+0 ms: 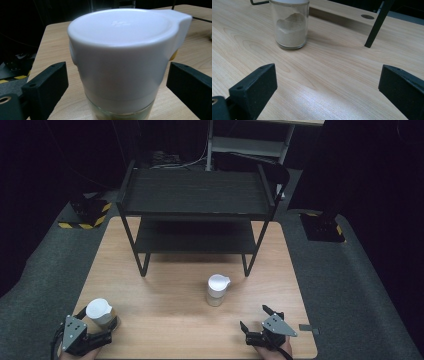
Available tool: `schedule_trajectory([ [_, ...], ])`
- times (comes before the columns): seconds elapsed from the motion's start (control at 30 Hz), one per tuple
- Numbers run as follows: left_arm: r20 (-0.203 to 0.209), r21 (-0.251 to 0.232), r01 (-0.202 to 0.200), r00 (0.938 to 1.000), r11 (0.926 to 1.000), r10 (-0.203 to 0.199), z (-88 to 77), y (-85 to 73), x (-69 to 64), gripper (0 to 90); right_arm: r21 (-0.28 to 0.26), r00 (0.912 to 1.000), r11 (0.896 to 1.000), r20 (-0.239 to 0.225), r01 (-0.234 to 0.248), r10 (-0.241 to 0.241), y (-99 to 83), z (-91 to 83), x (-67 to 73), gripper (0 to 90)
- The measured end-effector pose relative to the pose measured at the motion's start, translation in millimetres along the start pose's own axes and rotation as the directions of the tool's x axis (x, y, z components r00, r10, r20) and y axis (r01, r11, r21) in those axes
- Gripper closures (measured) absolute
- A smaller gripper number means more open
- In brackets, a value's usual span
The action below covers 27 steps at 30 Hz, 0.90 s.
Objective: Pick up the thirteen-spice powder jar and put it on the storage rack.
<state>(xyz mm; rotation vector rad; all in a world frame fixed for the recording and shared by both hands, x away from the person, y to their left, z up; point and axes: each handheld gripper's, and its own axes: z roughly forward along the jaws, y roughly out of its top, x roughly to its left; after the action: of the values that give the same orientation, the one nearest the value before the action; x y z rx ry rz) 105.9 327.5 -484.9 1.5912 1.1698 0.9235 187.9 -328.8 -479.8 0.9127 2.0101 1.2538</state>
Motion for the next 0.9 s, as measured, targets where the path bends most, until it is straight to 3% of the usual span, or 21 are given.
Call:
schedule_trajectory([
  [0.4, -0.020, -0.005, 0.019, 0.9996, 0.9998, -0.019, 2.8, -2.3, -5.0, 14.9, 0.028, 0.9998, 1.000, 0.017, -0.002, 0.002, 3.9, 0.2, 1.6, 1.1],
  [0.9, -0.016, -0.020, 0.038, 0.9992, 0.9991, -0.038, 2.4, -4.1, -5.9, 25.0, 0.055, 0.9992, 0.998, 0.039, -0.006, 0.003, 7.1, -0.5, 3.0, 1.1],
])
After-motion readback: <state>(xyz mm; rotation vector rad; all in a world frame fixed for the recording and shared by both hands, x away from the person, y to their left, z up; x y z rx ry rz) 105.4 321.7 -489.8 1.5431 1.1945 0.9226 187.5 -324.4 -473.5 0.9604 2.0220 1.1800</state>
